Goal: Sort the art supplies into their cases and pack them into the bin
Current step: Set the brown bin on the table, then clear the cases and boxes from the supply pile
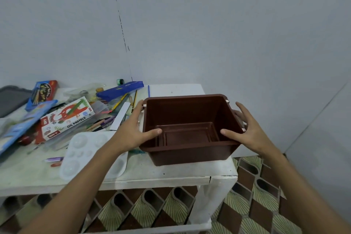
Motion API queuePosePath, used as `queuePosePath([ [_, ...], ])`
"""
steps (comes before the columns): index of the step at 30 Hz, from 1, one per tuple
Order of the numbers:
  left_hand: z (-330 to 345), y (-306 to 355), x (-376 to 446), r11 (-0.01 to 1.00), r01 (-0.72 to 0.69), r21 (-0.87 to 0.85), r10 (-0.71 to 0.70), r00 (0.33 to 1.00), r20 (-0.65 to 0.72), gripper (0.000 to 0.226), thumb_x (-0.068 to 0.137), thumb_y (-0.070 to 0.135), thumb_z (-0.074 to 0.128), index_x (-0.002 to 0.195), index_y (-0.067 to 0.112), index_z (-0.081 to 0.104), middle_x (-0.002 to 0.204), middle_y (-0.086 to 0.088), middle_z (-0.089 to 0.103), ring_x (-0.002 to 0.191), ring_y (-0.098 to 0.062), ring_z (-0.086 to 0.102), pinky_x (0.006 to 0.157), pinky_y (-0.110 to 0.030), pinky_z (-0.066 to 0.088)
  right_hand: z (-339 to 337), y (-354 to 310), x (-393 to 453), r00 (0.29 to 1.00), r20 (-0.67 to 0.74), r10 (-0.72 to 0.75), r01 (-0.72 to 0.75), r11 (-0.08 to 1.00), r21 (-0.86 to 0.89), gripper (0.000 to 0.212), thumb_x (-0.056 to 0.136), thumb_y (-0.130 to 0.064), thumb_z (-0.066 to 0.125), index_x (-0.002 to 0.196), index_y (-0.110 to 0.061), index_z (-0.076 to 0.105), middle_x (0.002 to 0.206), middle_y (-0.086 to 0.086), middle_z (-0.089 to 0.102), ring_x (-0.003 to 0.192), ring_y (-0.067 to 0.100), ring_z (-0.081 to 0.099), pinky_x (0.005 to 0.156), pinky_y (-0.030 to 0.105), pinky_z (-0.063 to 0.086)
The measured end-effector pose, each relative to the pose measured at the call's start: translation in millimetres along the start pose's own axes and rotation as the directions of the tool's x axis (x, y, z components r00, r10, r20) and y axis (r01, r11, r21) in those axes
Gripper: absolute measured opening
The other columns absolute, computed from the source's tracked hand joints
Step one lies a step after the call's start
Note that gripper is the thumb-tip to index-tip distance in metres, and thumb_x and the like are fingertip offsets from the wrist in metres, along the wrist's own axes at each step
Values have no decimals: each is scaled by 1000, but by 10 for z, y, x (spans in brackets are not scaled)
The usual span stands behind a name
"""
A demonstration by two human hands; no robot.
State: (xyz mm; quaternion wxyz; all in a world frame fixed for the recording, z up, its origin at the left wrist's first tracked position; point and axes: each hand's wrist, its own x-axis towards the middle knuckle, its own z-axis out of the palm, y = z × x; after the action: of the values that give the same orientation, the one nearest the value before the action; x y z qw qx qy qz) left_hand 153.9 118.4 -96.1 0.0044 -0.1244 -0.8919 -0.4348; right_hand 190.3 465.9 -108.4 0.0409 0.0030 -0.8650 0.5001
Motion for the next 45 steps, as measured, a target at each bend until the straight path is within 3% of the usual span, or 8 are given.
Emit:
queuePosePath([
  [5,-230,-152,140,999,37,20,-35,996,-88,98,72,61,70,149,37,15,150,7,36,135,-16,38,106,-38,38,58,-441,208,994,-21,-111,102,957,-270,108,60,-61,76,148,-41,16,149,-6,35,137,19,32,108,37,27],
  [10,-945,-304,264,994,81,-70,-93,974,-205,84,67,51,74,141,31,38,122,5,60,115,-13,57,98,-42,48,739,-1226,738,951,138,-277,299,936,-184,89,64,-60,75,140,-48,30,137,-19,45,127,3,38,107,27,30],
  [16,-2187,-898,230,987,155,-39,-159,917,-366,62,78,30,75,133,21,50,107,1,66,97,-13,65,87,-31,53,2126,-2280,1415,816,375,-439,507,856,-102,72,71,-47,78,135,-36,46,126,-6,58,114,7,53,100,33,45],
  [19,-2843,-1436,137,977,213,-31,-206,884,-419,66,71,30,78,130,14,53,101,-3,68,95,-21,65,91,-39,52,2924,-2747,1621,756,469,-456,548,833,-73,71,74,-45,76,137,-32,45,125,-5,58,111,11,55,94,30,47],
  [27,-4281,-3242,-236,880,460,117,-362,809,-463,59,79,13,68,134,9,49,113,-6,62,92,-14,56,79,-19,38,5284,-3343,1875,747,548,-378,437,899,24,68,76,-26,79,136,-17,48,113,5,63,98,18,61,84,22,48],
  [33,-4879,-4319,-272,779,532,331,-453,843,-289,66,85,10,64,144,9,35,142,-10,46,127,-27,45,102,-27,33,6620,-3387,1949,752,632,-190,301,951,-72,78,77,-29,78,143,-19,38,127,9,57,105,15,54,88,25,43],
  [38,-4871,-4670,-281,785,531,318,-510,846,-154,68,90,25,61,149,19,27,144,-5,45,118,-23,52,98,-28,38,6989,-3242,1939,695,716,-66,314,924,-220,95,74,-29,80,150,-18,24,143,10,45,129,23,43,103,31,36],
  [45,-4802,-4929,-707,735,586,341,-516,809,-280,71,87,38,63,147,18,31,138,-9,52,110,-30,58,96,-37,43,6987,-3123,1899,754,650,-96,309,925,-222,86,78,-30,77,148,-18,28,145,11,43,132,24,40,106,35,35],
])
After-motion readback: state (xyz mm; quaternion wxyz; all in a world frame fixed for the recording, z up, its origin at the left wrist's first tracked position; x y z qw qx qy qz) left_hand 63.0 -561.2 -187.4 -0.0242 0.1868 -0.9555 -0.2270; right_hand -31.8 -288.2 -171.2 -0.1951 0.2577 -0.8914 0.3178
